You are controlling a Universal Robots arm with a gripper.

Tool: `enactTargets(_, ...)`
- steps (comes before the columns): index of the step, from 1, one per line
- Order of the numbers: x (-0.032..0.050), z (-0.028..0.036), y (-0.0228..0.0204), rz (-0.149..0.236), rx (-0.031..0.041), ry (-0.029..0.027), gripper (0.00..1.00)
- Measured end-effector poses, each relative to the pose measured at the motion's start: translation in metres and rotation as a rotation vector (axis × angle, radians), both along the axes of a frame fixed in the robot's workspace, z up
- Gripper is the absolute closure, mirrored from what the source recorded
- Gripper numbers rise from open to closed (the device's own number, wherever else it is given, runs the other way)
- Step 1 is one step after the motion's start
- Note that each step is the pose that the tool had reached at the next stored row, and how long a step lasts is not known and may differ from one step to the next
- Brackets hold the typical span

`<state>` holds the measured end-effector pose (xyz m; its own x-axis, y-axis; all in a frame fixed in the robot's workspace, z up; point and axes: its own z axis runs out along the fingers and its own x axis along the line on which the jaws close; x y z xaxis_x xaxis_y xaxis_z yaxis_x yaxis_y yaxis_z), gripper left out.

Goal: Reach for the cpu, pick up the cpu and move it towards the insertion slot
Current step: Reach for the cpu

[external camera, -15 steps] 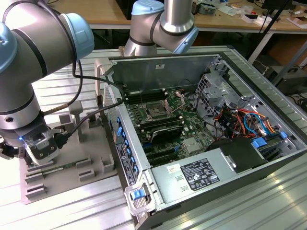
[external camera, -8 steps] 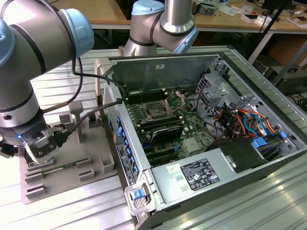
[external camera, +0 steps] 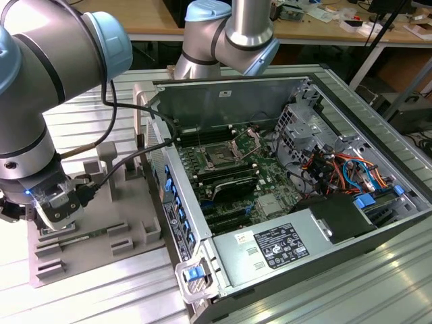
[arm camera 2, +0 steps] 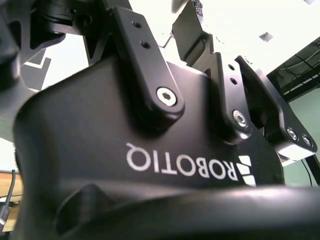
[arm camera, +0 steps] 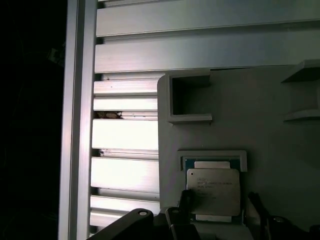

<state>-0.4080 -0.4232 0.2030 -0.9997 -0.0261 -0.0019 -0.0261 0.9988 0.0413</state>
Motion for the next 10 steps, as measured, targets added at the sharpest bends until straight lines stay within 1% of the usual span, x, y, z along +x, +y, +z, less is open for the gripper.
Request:
enactTargets(4, 0.0000, 0.0000, 0.0000, 0.000, 0.0001, 0.0000, 0.46)
enactTargets(6, 0.0000, 0.0000, 0.0000, 0.000, 0.0002, 0.0000, 0.33)
enactTargets(7, 0.0000, 0.0000, 0.0000, 0.000, 0.0002, 0.0000, 0.33)
enactTargets(8, 0.0000, 0.0000, 0.0000, 0.000, 0.0002, 0.0000, 0.26)
enactTargets(10, 0.0000, 0.0000, 0.0000, 0.000, 0.0002, 0.0000, 0.26)
